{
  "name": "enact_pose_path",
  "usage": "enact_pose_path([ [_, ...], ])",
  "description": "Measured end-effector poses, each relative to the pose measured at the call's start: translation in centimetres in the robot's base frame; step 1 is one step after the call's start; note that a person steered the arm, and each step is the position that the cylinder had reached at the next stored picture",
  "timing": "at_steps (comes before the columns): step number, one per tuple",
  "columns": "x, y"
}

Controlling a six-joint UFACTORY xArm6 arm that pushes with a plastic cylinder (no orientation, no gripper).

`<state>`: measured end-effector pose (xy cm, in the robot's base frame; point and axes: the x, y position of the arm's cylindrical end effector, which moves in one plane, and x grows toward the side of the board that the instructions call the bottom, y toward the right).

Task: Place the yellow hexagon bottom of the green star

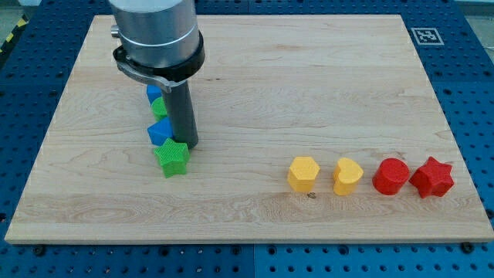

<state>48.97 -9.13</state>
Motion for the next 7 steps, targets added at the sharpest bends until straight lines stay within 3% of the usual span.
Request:
enact_pose_path([
  [4,1.5,19.2],
  [7,4.0,23.6],
])
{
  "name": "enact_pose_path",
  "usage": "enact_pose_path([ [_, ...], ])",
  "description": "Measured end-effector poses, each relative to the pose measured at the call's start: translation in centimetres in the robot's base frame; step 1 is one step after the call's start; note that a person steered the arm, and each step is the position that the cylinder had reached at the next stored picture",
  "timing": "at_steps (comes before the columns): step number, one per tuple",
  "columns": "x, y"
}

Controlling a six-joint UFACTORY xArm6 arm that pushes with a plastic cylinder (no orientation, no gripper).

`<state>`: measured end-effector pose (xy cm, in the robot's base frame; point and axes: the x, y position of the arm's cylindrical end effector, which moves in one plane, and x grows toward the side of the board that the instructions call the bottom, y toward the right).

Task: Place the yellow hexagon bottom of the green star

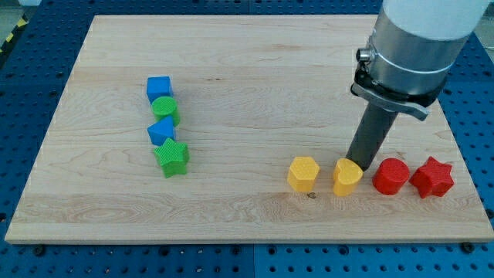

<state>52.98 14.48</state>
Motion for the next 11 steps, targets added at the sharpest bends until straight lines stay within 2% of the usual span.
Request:
enact_pose_path([
  [4,0.5,-9.3],
  [7,2.9,-9.1],
  [9,4.2,-5.3],
  [11,4.7,-6.4],
])
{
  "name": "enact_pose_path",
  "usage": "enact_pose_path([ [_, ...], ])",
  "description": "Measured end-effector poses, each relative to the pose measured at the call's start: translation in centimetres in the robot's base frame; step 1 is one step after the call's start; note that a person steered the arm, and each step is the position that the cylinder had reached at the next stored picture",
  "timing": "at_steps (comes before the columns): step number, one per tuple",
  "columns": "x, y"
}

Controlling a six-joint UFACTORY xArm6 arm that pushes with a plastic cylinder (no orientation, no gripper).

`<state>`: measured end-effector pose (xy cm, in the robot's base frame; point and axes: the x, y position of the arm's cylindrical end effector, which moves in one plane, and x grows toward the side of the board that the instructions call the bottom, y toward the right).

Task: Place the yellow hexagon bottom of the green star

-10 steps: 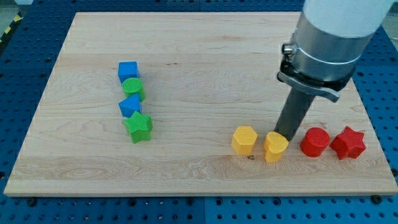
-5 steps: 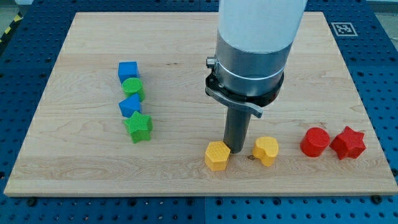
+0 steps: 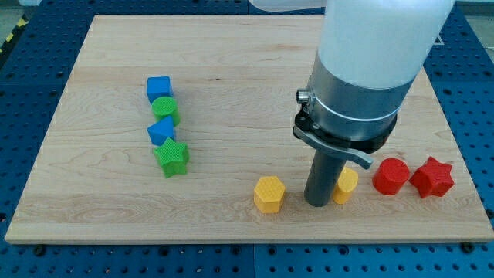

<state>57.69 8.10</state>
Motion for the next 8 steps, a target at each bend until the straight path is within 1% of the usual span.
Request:
enact_pose_path([
  [2,0.3,-3.9],
  [4,2.7,-9.7],
  [5,2.9,-11.2],
  [8,1.3,-10.8],
])
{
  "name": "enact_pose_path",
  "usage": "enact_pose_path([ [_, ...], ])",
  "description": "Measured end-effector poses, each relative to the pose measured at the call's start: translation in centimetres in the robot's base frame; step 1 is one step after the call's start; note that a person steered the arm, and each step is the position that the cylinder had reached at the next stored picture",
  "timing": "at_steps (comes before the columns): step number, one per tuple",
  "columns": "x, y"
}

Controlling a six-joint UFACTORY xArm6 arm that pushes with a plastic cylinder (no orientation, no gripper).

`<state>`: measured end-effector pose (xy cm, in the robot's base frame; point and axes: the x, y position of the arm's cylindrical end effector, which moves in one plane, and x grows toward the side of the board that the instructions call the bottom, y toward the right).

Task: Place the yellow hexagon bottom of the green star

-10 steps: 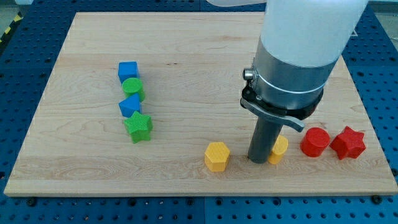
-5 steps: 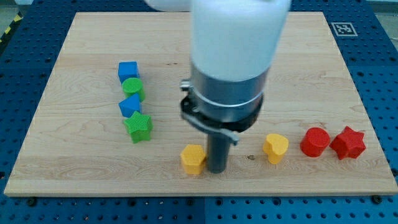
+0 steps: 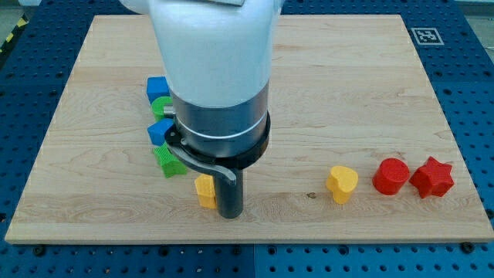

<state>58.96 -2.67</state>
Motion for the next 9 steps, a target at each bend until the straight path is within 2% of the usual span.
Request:
enact_pose_path([
  [5,-4.3,0.6],
  [7,-4.0,0.4],
  [9,-2.8,-3.0],
])
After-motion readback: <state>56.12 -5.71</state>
